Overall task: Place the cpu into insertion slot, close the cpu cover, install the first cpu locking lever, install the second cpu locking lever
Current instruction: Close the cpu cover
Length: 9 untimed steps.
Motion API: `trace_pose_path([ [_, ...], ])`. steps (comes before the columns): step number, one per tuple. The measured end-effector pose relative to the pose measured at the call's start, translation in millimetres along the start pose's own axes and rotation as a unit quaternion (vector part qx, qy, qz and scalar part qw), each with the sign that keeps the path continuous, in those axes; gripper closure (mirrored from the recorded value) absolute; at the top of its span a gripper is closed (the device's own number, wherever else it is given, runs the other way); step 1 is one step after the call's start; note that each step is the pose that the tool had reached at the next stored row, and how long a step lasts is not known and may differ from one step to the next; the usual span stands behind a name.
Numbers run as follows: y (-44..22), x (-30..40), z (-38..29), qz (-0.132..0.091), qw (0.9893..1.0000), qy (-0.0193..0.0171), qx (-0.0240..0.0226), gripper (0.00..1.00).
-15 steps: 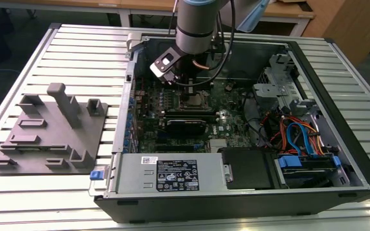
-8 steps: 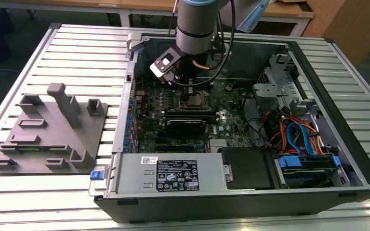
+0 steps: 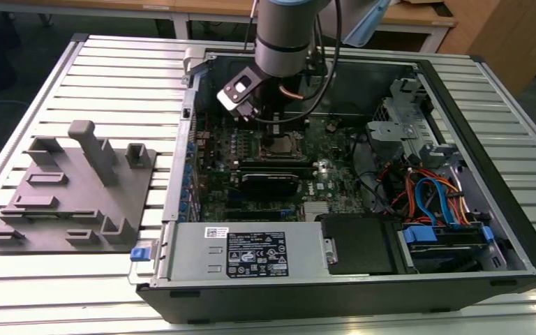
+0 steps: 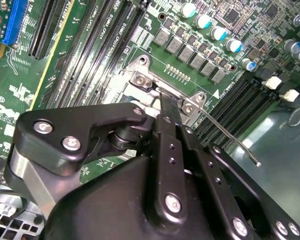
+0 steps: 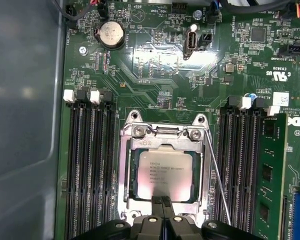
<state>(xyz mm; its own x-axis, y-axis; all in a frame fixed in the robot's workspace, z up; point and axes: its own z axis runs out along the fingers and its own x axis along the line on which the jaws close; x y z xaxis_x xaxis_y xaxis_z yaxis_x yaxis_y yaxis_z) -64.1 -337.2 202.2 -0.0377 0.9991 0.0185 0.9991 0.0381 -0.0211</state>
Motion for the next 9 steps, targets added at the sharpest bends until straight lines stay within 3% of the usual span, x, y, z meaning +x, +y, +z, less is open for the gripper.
trace_pose_path([
  [5, 1.2, 0.0, -2.3, 0.0, 1.0, 0.0, 0.0002, 0.9],
  [9, 9.7, -0.4, -2.6, 0.0, 1.0, 0.0, 0.0012, 0.9],
])
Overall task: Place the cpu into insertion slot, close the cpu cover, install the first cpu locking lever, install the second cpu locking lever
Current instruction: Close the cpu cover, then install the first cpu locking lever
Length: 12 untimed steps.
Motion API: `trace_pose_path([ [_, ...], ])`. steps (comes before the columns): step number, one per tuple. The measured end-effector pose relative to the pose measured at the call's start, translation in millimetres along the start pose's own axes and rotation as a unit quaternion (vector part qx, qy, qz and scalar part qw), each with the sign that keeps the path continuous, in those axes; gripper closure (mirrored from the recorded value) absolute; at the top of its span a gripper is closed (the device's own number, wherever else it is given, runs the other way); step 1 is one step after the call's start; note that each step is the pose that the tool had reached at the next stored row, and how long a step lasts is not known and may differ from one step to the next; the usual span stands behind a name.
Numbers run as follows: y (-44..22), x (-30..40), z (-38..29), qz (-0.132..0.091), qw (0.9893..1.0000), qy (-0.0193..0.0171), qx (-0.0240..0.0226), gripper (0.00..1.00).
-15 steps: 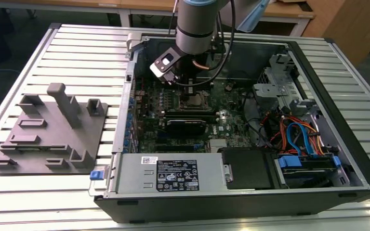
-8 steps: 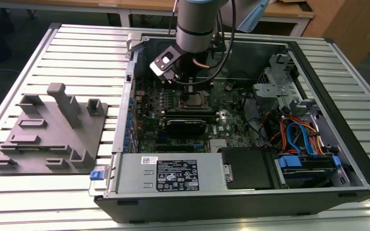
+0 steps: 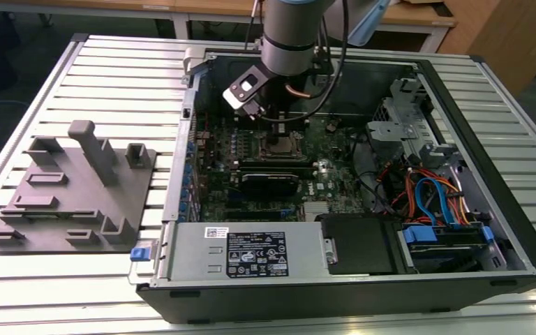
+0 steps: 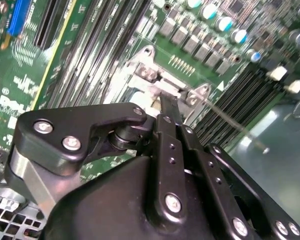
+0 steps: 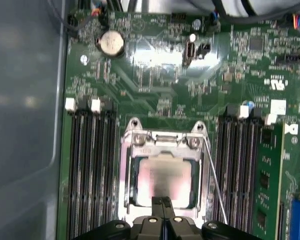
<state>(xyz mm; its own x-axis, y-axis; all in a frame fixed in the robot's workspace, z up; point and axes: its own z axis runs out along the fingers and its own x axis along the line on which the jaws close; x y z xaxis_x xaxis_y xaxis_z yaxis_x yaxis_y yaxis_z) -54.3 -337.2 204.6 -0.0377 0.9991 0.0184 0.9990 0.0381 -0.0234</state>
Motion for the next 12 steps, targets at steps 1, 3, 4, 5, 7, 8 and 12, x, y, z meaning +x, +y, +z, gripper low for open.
trace_pose_path([
  [1, 2.7, -0.1, 0.0, 0.0, 1.0, 0.0, 0.0003, 0.9],
  [3, 8.8, -0.3, -0.2, 0.0, 1.0, 0.0, 0.0009, 0.9],
  [4, 11.7, -0.5, -0.3, 0.0, 1.0, 0.0001, 0.0012, 0.9],
  [5, 14.3, -0.6, -0.4, 0.0, 1.0, 0.0, 0.0014, 0.9],
  [7, 17.5, -0.7, -0.5, 0.0, 1.0, 0.0, 0.0018, 0.9],
  [8, 17.6, -0.7, -0.4, 0.0, 1.0, 0.0001, 0.0018, 0.9],
  [12, 18.0, -0.7, -0.5, 0.0, 1.0, 0.0001, 0.0017, 0.9],
])
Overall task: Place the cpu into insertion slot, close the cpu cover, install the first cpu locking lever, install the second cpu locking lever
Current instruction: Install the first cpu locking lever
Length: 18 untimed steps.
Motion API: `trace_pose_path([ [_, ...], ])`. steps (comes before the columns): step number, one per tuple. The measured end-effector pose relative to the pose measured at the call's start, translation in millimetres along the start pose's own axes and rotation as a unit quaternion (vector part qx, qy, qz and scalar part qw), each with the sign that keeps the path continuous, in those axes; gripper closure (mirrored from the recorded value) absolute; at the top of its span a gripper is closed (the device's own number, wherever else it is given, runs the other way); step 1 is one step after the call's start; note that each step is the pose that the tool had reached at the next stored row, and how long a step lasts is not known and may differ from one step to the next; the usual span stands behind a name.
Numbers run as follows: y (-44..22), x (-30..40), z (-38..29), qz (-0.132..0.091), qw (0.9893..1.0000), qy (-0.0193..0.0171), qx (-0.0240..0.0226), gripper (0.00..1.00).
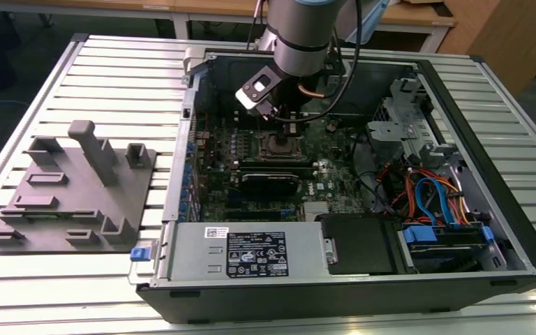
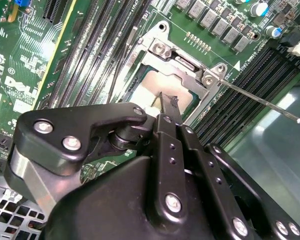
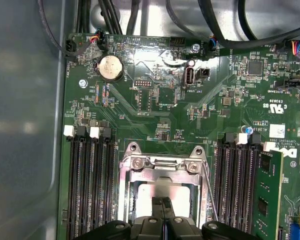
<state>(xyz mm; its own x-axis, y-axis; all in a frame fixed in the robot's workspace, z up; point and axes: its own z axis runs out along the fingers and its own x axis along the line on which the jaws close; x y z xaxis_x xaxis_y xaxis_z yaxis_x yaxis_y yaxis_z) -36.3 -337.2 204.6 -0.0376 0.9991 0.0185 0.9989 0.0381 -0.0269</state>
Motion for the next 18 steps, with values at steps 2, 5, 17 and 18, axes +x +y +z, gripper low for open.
trace_pose_path([
  [2, 0.0, 0.0, -0.2, 0.0, 1.0, 0.0, 0.0, 0.9],
  [5, -0.1, 0.0, -1.7, 0.0, 1.0, 0.0, 0.0, 0.9],
  [17, -0.1, 0.1, -5.2, 0.0, 1.0, 0.0, 0.0, 0.9],
  [18, -0.1, 0.1, -5.2, 0.0, 1.0, 0.0, 0.0, 0.9],
])
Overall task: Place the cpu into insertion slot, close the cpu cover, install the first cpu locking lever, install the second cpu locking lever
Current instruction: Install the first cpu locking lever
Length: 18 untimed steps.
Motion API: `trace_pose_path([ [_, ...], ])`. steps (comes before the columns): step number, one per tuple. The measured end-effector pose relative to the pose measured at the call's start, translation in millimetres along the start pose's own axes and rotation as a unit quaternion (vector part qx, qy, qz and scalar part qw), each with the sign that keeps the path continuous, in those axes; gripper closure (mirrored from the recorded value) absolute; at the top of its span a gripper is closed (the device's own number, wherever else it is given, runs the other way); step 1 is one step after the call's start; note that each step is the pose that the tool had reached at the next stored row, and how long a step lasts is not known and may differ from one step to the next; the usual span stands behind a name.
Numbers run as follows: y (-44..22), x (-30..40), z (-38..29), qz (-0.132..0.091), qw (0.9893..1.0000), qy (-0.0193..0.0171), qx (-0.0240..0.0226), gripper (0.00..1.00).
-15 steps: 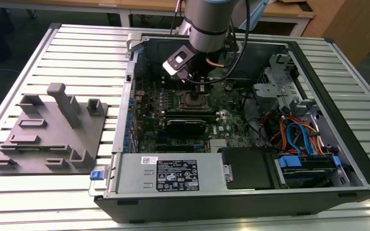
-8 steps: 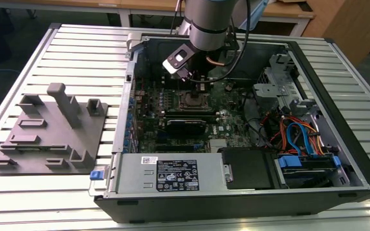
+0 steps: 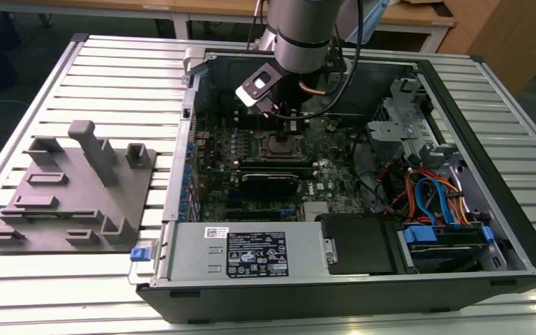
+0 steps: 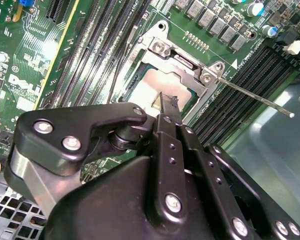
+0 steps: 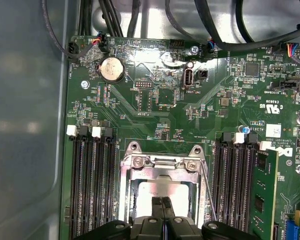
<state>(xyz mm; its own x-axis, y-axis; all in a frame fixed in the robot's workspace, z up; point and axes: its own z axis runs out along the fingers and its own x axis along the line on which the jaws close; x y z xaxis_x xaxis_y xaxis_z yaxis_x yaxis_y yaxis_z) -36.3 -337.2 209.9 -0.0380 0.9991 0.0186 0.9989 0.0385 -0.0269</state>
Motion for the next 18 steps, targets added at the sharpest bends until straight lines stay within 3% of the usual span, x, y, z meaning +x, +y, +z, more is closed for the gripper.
trace_pose_path([
  [4, 0.0, -0.1, -0.1, -0.019, 0.9998, -0.0006, 0.0004, 0.9],
  [8, 0.0, 0.0, -0.1, -0.049, 0.9988, -0.0014, 0.0009, 0.9],
  [16, -0.1, 0.1, -4.1, -0.061, 0.9981, -0.0016, 0.0011, 0.9],
  [18, -0.1, 0.1, -4.2, -0.073, 0.9973, -0.002, 0.0013, 0.9],
])
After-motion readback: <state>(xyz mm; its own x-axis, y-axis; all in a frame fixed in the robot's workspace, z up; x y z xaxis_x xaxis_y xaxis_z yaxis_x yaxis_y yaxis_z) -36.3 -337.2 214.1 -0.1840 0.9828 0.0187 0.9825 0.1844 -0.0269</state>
